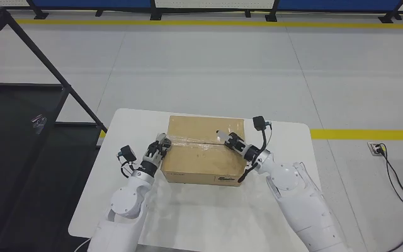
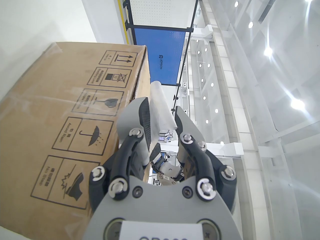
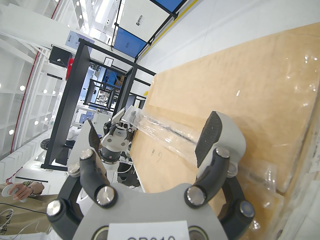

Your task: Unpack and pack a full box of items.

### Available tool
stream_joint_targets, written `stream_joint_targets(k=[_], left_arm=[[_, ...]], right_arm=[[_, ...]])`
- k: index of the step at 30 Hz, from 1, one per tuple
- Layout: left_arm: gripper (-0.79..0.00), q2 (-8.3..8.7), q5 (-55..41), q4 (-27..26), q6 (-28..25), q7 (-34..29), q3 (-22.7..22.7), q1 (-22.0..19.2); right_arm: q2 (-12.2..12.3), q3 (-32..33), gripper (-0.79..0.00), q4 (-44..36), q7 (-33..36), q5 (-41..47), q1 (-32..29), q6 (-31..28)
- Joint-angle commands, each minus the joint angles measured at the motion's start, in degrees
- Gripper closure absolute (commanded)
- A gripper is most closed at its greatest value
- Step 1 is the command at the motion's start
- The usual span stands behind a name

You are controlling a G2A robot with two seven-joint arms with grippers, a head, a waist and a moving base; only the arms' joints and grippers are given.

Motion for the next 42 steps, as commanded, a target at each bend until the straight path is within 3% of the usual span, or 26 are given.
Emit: stream_joint_targets(k=[1,42], left_arm=[[-0.222,0.04,-0.1,-0.1,0.0,-0.1,-0.2,0.1],[-0.234,0.63,0.9,-2.2,0.2,-0.1,-2.6,2.0]], right_arm=[[0.0,0.0,-0.785,0.2,0.0,0.0,0.1,0.1],[-0.2,-0.2,-0.785,3.1,-0.7,0.7,0.7,0.0]])
